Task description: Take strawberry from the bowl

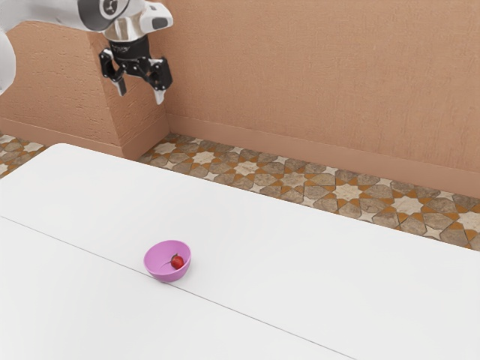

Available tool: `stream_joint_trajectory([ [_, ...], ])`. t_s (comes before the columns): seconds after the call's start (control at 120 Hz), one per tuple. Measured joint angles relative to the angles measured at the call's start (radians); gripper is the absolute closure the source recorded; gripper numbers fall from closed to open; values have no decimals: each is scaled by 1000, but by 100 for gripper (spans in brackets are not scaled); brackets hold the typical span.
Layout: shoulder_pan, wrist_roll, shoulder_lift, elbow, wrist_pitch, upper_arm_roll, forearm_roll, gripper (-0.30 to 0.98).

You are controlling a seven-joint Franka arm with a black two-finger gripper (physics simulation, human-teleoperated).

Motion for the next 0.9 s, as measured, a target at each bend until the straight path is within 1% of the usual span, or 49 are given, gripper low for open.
stream_joint_trajectory([
  [0.117, 0, -5, 33, -11, 0, 2, -2, 0],
  [0.267, -1, -12, 51, -86, 31, -9, -9, 0],
  [0.417, 0, -17, 54, -185, 61, -14, -73, 0],
  [0.5, 1, -19, 53, -236, 87, -14, -96, 4],
  [0.65, 0, -18, 48, -332, 145, -20, -116, 13],
  [0.9, -1, -12, 28, -486, 282, -37, -151, 19],
])
